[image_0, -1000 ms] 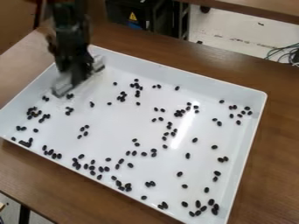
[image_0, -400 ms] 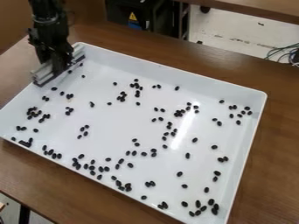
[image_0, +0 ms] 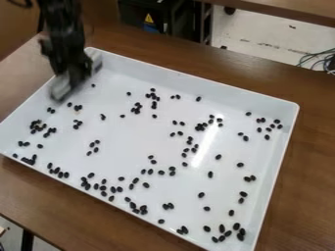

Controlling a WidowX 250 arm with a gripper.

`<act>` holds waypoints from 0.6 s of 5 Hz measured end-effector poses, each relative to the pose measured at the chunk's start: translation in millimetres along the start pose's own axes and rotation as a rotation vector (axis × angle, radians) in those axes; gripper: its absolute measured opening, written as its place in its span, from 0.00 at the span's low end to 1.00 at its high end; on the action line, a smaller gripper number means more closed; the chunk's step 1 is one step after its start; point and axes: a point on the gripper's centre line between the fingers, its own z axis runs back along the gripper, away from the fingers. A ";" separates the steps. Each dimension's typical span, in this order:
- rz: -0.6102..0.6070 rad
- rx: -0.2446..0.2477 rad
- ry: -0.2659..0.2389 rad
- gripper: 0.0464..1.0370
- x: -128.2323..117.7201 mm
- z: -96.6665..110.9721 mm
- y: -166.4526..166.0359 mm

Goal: Sweep into pile

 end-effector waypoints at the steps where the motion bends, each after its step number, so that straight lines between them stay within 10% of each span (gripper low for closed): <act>1: -0.024 0.066 -0.012 0.31 -4.0 -3.0 -6.6; 3: 0.001 0.097 -0.017 0.31 -17.2 0.7 -6.1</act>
